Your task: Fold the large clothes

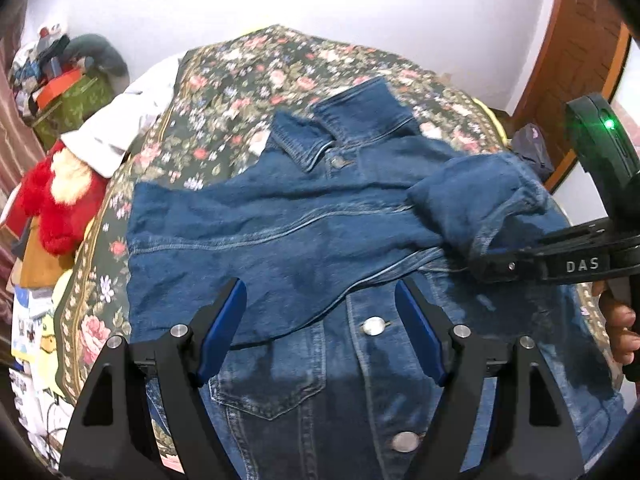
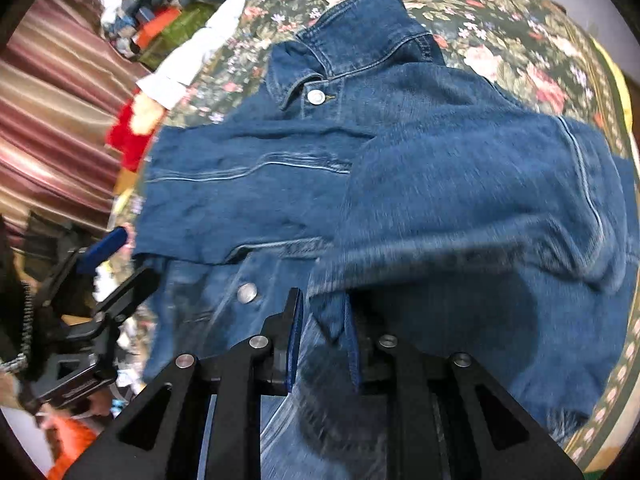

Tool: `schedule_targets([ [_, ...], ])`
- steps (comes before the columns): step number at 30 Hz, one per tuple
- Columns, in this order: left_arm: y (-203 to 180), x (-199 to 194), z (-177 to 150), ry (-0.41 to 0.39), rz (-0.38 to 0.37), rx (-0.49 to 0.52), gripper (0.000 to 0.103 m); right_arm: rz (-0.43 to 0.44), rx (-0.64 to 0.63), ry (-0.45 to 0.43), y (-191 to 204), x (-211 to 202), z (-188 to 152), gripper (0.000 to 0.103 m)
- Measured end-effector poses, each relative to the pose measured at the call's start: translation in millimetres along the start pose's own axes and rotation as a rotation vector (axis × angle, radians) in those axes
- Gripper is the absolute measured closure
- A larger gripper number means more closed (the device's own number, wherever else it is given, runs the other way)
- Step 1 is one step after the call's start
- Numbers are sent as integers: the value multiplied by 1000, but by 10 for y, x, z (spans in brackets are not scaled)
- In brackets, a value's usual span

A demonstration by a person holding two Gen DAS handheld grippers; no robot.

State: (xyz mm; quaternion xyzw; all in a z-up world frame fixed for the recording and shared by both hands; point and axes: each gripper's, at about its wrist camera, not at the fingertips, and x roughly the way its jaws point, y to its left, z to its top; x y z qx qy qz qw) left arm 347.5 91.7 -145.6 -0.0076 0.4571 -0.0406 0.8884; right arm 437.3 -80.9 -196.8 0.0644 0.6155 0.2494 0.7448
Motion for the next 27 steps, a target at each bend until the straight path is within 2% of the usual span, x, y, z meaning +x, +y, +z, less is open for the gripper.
schedule_targets([
  [3,-137,-93,71,-27,3,34,27,49,-7,-13,-61,-207,-115,87],
  [5,-265,-132,143,-38,0,58,27,34,-31,-42,-89,-384,-195,87],
  [9,-618,-87,328,-45,-22,124,27,-97,-89,-163,-247,-829,-386,87],
  [12,-903,44,420,-31,-49,177,27,-173,-82,-234,-487,-1111,-476,87],
  [15,-1265,277,498,6,-67,245,27,-266,-45,-273,-791,-1298,-523,87],
  [17,-1507,471,533,39,-65,295,27,-291,-26,-276,-945,-1329,-551,87],
  [19,-1700,642,553,62,-50,341,27,-305,-7,-272,-1095,-1328,-582,87],
  [21,-1908,840,578,74,-2,403,27,-304,7,-265,-1200,-1298,-580,87],
  [25,-2136,1133,591,65,102,512,27,-282,26,-249,-1314,-1142,-531,87],
  [27,-2179,1226,601,63,127,538,27,-258,42,-233,-1349,-1009,-459,87],
])
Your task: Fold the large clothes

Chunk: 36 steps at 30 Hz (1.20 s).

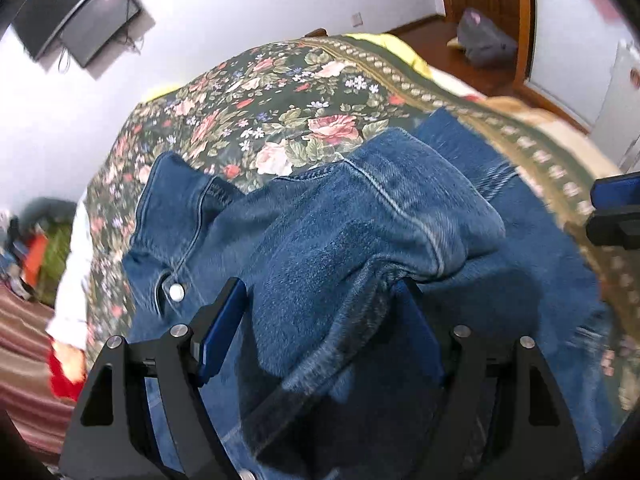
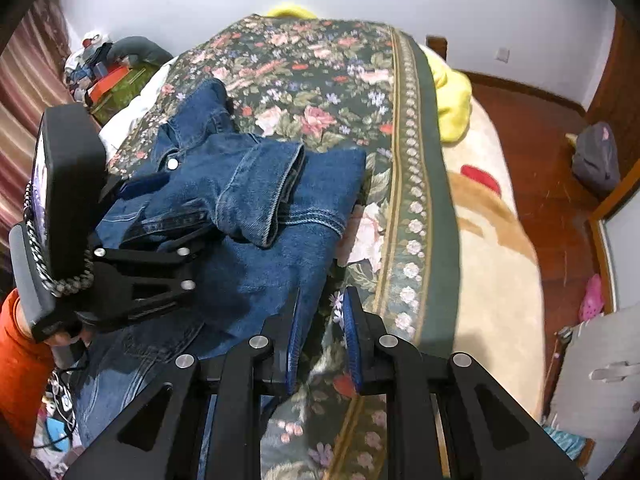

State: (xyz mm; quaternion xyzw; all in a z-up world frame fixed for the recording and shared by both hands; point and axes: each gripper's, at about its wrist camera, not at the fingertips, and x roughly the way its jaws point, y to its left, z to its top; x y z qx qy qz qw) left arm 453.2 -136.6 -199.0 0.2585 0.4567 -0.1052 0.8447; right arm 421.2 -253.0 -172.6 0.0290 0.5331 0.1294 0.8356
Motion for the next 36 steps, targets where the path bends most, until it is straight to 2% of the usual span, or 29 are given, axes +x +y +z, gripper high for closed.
schedule_targets([
  [2,2,35,6,-23,16,2,28,10,4,23,18,147,22,87],
  [4,27,18,0,-52,15,-10,36,-17,-24,40,79,302,34,87],
  [5,42,5,-3,-60,16,-17,44,-49,-48,49,104,388,34,87],
  [6,65,-22,-9,-72,22,-24,58,-85,-72,63,125,490,26,87],
  [8,132,-81,-13,-85,69,-41,73,-102,-90,80,122,618,-1,87],
  [13,592,-206,-77,-103,79,-175,82,-91,-111,53,87,603,-48,86],
  [17,1139,-301,-368,-89,51,-330,82,-134,-137,59,127,595,-58,85],
  [19,1360,-270,-589,-53,21,-391,81,-167,-140,52,158,591,-68,76],
  [22,1614,-141,-997,21,-90,-495,75,-290,-162,19,192,574,-95,40],
  [23,1673,-83,-1166,52,-133,-528,70,-336,-168,5,183,572,-110,24],
  [24,1704,-52,-1283,70,-154,-549,64,-345,-164,-4,151,566,-126,20],
  [25,1736,-33,-1433,79,-165,-573,63,-321,-143,6,98,563,-134,20],
  [26,1771,-36,-1587,78,-160,-596,59,-307,-126,13,63,555,-132,20],
  [27,1778,-43,-1655,78,-157,-606,50,-289,-100,22,18,539,-126,20],
  [29,1835,-44,-1832,87,-188,-641,42,-280,-78,33,-12,530,-106,20],
  [32,1928,-18,-1996,104,-281,-706,40,-295,-63,44,25,526,-101,20],
  [35,2041,-15,-2081,82,-354,-792,38,-295,-57,41,65,479,-107,20],
  [36,2085,-4,-2097,73,-379,-822,34,-291,-53,32,75,437,-100,20],
])
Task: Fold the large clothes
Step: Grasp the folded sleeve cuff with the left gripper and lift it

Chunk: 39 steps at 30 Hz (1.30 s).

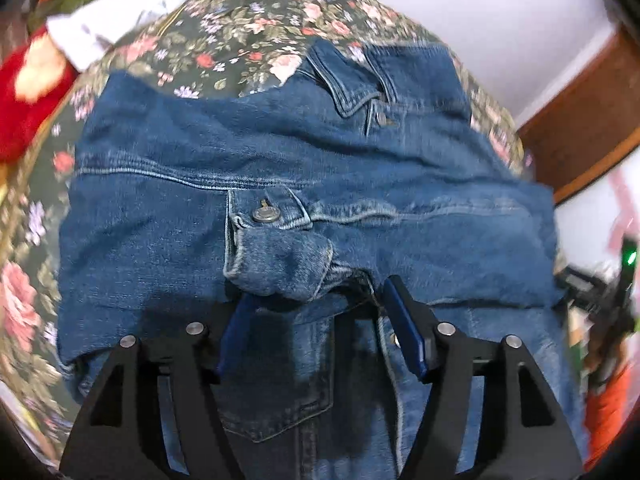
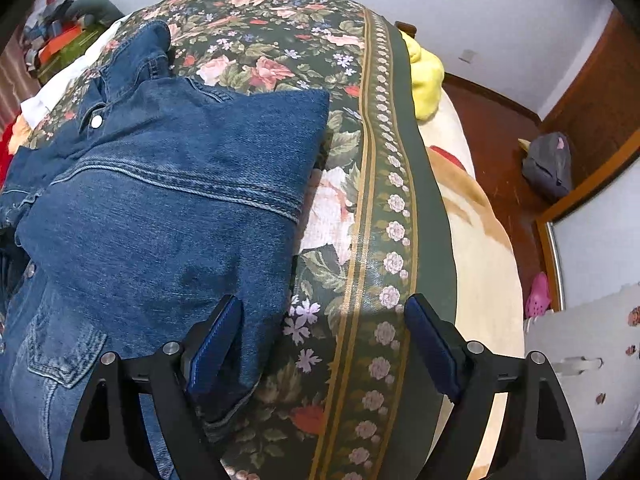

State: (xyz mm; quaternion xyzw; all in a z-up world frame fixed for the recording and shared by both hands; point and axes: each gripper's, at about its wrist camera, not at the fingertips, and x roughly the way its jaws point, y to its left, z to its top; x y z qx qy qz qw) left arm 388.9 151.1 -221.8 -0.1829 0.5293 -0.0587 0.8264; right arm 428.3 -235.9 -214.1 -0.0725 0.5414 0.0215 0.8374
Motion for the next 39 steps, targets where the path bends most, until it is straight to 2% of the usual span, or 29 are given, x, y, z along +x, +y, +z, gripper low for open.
schedule_targets([
  [4,204,120,98,25,-125,-161,30,42,30,-16,-24,-125,18,20],
  [6,264,242,152,48,-171,-226,30,95,52,-19,-57,-196,29,20],
  [8,304,367,192,65,-177,-286,31,124,71,-21,-69,-241,29,20],
  [10,291,455,236,62,-123,-310,40,132,79,-22,-62,-265,36,20],
  [12,177,457,285,30,-56,-269,62,126,74,-26,-41,-288,43,20],
  [15,-181,306,347,-72,117,-94,72,118,64,-28,-19,-278,73,20],
  [17,-498,120,366,-177,228,61,75,120,63,-26,-10,-269,102,20],
  [20,-868,-344,384,-366,272,227,76,121,61,-36,20,-295,160,20],
  [23,-995,-780,451,-500,289,292,77,122,54,-70,83,-390,236,20],
  [26,-918,-1071,543,-560,295,299,77,127,50,-106,150,-485,304,20],
  [28,-809,-1122,587,-544,299,295,77,139,46,-119,209,-506,338,18],
  [31,-570,-992,550,-477,341,267,76,141,26,-103,327,-399,344,14],
  [36,-34,-494,355,-307,381,182,76,116,-30,8,543,17,254,14],
  [39,138,-213,257,-206,381,165,72,120,-30,29,569,133,199,13],
])
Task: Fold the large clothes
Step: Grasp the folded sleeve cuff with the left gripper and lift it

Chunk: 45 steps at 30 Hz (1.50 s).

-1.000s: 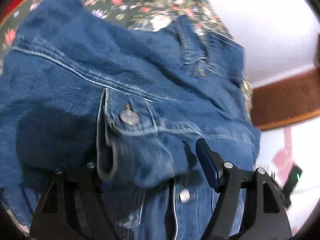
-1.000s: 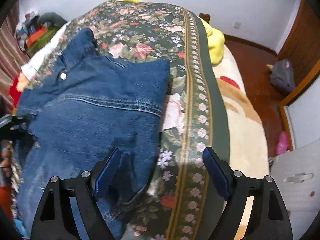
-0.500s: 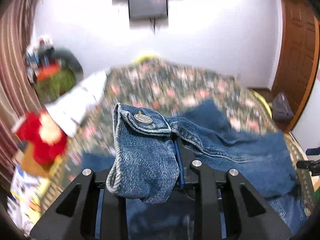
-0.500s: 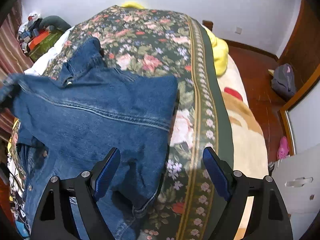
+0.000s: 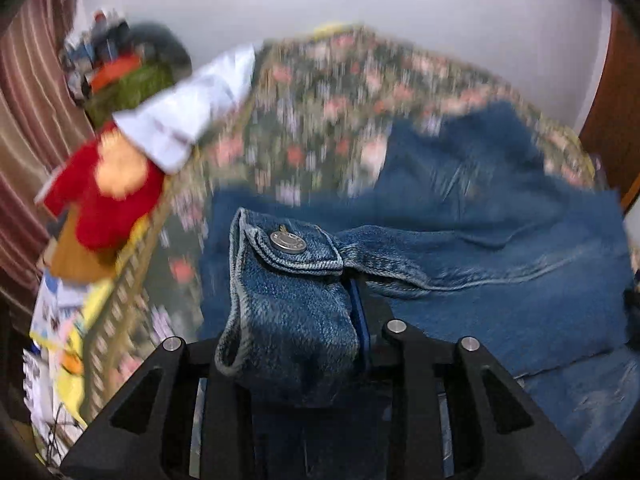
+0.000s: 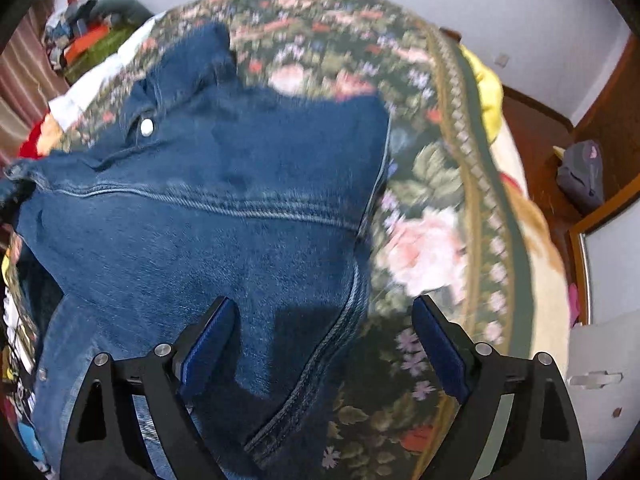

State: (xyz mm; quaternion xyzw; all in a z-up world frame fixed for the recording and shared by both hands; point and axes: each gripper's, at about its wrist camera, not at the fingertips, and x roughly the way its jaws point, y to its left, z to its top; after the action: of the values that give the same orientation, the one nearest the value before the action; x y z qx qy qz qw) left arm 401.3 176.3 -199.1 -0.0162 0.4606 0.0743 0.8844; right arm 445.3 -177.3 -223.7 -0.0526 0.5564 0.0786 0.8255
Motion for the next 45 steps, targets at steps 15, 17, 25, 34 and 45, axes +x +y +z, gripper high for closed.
schedule_targets([
  [15,430,-313,-369,56,17,26,23,80,91,0,-336,-215,-51,6],
  [17,541,-375,-308,23,59,21,22,85,91,-26,-362,-277,2,6],
  [25,1086,24,14,62,44,-163,19,144,135,-70,-430,-211,348,6],
  [34,1125,672,332,119,-39,-255,33,321,263,-28,-567,334,741,43],
  [45,872,799,518,71,-1,-143,88,224,159,-98,-381,588,1278,86],
])
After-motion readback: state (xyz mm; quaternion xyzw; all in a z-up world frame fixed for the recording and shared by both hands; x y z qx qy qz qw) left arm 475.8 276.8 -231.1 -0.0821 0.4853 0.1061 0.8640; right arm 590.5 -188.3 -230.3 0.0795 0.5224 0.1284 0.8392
